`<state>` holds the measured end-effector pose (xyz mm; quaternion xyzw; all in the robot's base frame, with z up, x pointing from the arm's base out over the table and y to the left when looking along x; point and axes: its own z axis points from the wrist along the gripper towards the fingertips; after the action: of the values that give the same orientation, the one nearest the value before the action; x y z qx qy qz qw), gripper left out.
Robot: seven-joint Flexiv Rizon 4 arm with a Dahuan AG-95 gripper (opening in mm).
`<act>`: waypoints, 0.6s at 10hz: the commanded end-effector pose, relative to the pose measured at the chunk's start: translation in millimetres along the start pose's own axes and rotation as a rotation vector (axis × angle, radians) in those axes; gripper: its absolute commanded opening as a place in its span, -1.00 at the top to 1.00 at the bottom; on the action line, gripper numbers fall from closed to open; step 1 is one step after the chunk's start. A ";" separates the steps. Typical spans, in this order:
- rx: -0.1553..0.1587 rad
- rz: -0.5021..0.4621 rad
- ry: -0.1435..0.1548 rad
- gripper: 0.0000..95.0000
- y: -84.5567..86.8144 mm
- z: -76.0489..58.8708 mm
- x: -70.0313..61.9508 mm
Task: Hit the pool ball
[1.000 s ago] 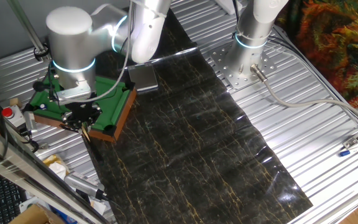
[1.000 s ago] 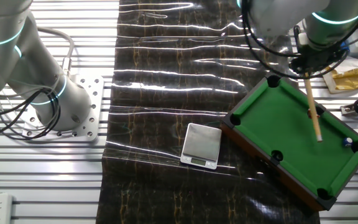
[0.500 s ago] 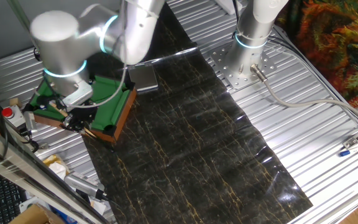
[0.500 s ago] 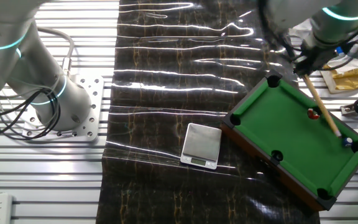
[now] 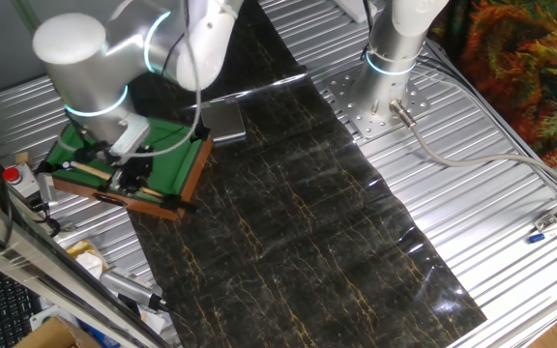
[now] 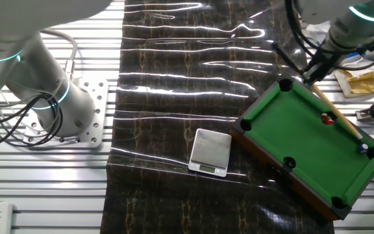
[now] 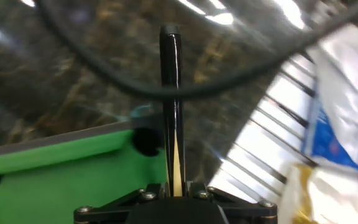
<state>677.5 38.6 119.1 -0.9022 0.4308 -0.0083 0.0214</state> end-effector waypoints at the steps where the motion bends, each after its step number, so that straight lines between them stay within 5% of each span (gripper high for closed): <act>1: -0.019 -0.145 -0.012 1.00 13.1 -3.7 -5.1; 3: -0.009 -0.276 -0.019 1.00 24.5 -2.8 -11.8; 6: -0.001 -0.344 -0.019 1.00 38.1 -8.8 -13.2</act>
<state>643.4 27.1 124.0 -0.9572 0.2885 -0.0037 0.0221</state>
